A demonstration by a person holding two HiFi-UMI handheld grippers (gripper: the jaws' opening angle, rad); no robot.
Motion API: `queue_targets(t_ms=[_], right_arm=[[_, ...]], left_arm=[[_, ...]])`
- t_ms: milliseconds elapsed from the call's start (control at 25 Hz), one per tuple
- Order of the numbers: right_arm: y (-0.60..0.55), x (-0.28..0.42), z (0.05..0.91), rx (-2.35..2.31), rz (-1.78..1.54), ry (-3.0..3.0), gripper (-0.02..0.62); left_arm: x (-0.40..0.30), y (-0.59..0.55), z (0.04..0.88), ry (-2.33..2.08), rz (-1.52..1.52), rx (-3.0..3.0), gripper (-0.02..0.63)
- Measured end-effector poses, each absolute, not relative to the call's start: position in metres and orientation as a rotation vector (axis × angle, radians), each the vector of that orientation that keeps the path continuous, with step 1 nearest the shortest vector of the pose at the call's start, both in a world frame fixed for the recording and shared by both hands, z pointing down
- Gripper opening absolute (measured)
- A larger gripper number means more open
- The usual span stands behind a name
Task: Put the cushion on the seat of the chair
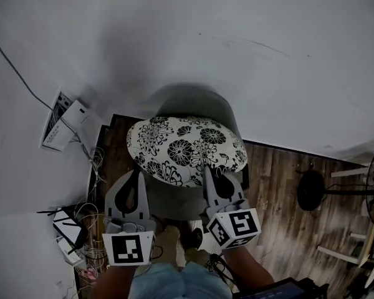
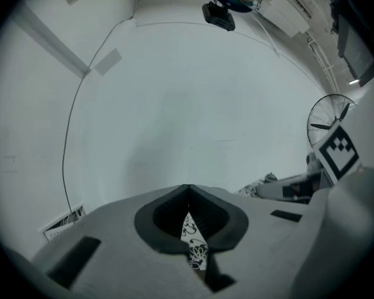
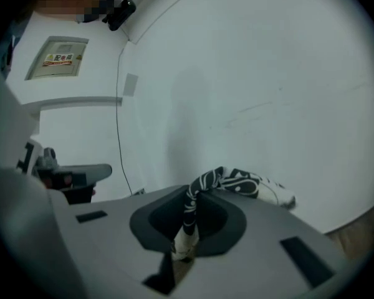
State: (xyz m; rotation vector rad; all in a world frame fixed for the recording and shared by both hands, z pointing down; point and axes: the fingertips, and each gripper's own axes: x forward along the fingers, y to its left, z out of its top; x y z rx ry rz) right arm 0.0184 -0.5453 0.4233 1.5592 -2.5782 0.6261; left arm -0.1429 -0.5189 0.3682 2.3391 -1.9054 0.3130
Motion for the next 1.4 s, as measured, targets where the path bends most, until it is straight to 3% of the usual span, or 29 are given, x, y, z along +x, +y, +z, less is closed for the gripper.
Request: queue_targets(t_ms=[320, 480, 1080, 1200, 1280, 1400], right_arm=[[-0.444, 0.067, 0.705, 1.572, 1.39, -2.166, 0.015], [-0.4, 0.074, 0.783, 1.527, 1.564, -1.998, 0.017], [-0.355, 0.09, 0.829, 1.483, 1.465, -1.88, 0.046], [-0.352, 0.096, 0.833, 1.5, 1.48, -1.848, 0.102], [-0.348, 0.102, 0.838, 1.509, 1.49, -1.797, 0.187], [-0.336, 0.118, 0.846, 1.538, 1.494, -1.707, 0.207]], left_arm=[[-0.111, -0.5, 0.451, -1.767, 0.395, 2.347, 0.009], [-0.1, -0.486, 0.483, -1.717, 0.416, 2.359, 0.009], [-0.072, -0.464, 0.504, -1.621, 0.444, 2.399, 0.009], [-0.067, -0.463, 0.505, -1.607, 0.445, 2.409, 0.009], [-0.064, -0.463, 0.504, -1.602, 0.439, 2.415, 0.009], [-0.059, -0.461, 0.501, -1.593, 0.44, 2.426, 0.009]])
